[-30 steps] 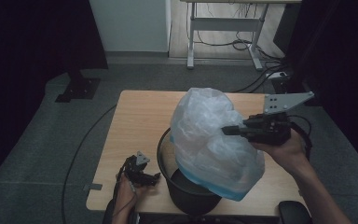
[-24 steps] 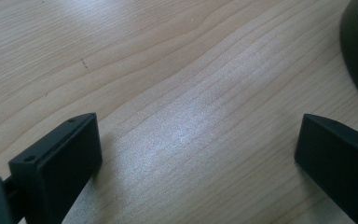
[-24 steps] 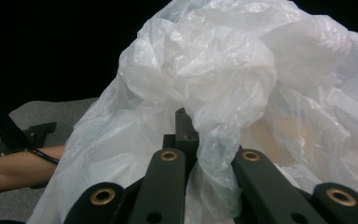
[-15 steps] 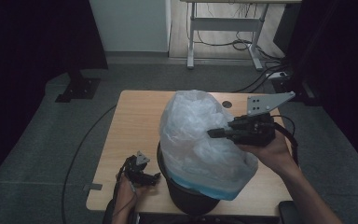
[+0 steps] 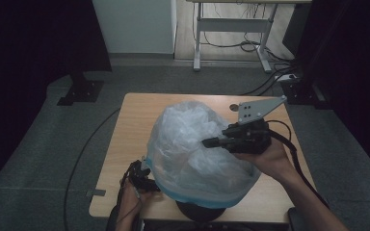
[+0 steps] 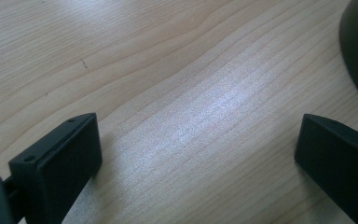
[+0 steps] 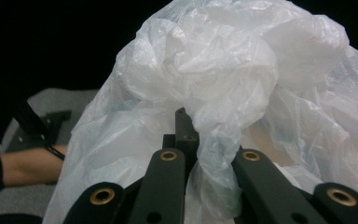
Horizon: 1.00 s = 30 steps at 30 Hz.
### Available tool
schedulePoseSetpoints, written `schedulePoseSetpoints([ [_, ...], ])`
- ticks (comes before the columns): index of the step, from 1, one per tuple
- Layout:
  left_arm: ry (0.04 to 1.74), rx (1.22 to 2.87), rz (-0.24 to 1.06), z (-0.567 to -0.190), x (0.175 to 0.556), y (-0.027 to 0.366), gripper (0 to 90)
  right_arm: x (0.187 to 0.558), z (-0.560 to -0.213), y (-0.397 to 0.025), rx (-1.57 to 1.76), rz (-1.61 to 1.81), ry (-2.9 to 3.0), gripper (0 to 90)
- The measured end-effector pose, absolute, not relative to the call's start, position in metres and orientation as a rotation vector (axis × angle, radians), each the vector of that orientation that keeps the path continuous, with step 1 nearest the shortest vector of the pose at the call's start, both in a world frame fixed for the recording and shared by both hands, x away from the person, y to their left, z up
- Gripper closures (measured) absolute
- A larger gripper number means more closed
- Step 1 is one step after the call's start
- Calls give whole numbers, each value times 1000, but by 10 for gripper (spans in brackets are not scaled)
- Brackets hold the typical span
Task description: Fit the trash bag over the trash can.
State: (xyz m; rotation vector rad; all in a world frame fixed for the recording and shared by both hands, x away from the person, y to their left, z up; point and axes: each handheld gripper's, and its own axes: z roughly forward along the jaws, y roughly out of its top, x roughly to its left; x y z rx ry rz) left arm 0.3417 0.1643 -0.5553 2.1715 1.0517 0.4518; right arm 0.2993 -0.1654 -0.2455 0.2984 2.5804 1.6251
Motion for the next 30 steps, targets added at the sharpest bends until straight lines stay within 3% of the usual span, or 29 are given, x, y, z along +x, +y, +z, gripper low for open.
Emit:
schedulePoseSetpoints([
  [23,1050,2174,448,-555,342,165,3,305,-289,-180,388,1413,2642,813],
  [27,1051,2174,448,-555,342,164,3,305,-288,-183,424,1428,2614,507],
  [28,1051,2174,448,-555,342,164,3,305,-288,-183,424,1428,2614,507],
  [29,1050,2174,448,-555,342,164,3,303,-286,-184,430,1440,2591,356],
  [30,1050,2174,448,-555,342,164,3,303,-285,-184,431,1444,2582,318],
])
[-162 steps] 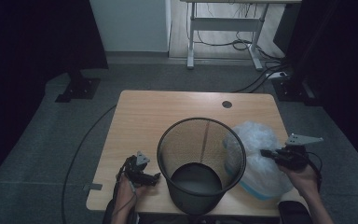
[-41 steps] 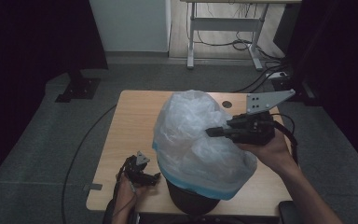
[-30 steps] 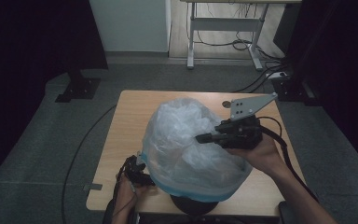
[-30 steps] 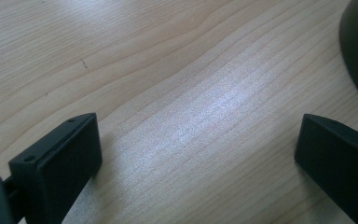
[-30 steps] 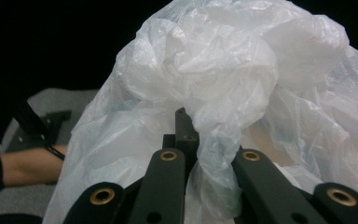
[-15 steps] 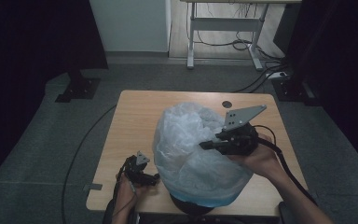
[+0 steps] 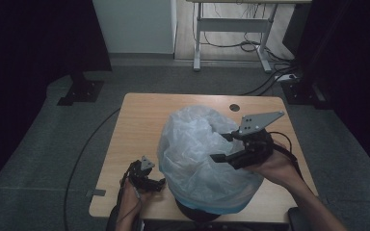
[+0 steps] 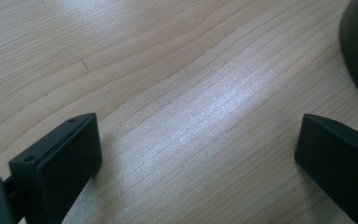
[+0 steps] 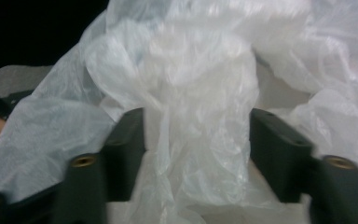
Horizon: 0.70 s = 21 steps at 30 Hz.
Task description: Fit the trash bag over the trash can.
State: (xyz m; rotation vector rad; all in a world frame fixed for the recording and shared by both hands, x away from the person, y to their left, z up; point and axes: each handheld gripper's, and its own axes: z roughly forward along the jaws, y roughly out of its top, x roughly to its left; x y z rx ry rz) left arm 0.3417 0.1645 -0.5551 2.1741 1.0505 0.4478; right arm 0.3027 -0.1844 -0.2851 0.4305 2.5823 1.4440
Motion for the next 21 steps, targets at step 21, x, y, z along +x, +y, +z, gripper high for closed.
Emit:
schedulePoseSetpoints([
  [21,1051,2174,447,-555,342,165,3,320,-255,-147,409,1392,2553,396],
])
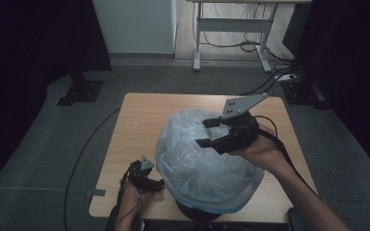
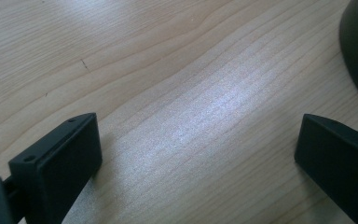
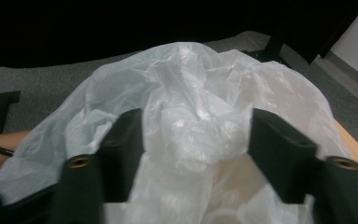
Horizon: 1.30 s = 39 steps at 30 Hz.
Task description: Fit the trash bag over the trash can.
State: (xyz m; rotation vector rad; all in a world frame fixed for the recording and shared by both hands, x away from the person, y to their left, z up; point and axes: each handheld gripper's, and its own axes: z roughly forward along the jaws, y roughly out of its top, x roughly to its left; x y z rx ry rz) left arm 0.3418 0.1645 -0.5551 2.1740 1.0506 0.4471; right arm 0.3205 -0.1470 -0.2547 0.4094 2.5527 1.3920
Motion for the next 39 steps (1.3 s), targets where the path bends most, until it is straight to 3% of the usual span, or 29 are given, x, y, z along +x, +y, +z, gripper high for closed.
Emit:
schedulePoseSetpoints([
  [7,1051,2174,446,-555,342,165,3,335,-276,-126,423,1265,2643,590],
  [15,1050,2174,446,-555,342,165,2,347,-307,-103,403,1074,2747,630],
  [28,1050,2175,445,-555,342,165,3,350,-344,-85,360,719,2966,599],
  [31,1050,2175,446,-555,342,165,3,347,-340,-86,361,764,2960,537],
  [34,1050,2175,446,-555,342,165,3,341,-327,-91,359,874,2907,419],
  [39,1049,2175,445,-555,342,165,3,334,-299,-106,336,1102,2826,360],
])
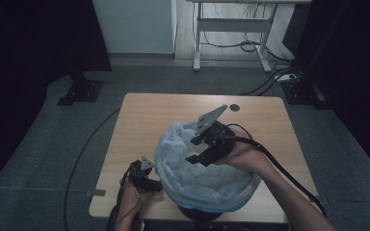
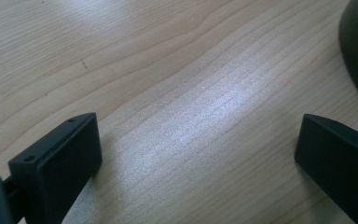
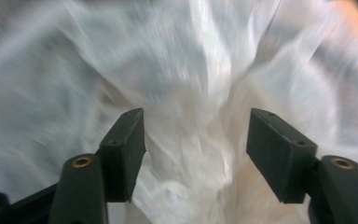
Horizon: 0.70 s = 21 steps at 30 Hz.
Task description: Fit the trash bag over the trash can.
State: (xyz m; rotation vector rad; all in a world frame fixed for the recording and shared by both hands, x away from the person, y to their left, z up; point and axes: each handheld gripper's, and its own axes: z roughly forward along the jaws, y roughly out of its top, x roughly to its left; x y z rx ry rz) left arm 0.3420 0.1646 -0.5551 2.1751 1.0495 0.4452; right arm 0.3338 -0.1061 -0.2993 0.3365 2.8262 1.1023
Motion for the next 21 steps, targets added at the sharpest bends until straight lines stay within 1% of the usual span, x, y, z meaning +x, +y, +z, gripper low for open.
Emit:
schedulePoseSetpoints([
  [3,1050,2175,446,-555,342,165,3,332,-287,-107,327,1254,2761,348],
  [6,1050,2175,446,-555,342,164,3,335,-286,-97,341,1275,2733,378],
  [9,1050,2175,445,-555,342,165,3,339,-295,-82,378,1213,2731,477],
  [13,1050,2175,445,-555,342,165,2,342,-308,-72,396,1124,2769,738],
  [14,1050,2175,445,-555,342,165,3,343,-311,-69,387,1095,2795,776],
  [17,1049,2175,445,-555,342,165,2,343,-317,-65,363,1013,2840,840],
  [21,1050,2172,449,-555,342,164,2,340,-327,-60,343,878,2896,855],
])
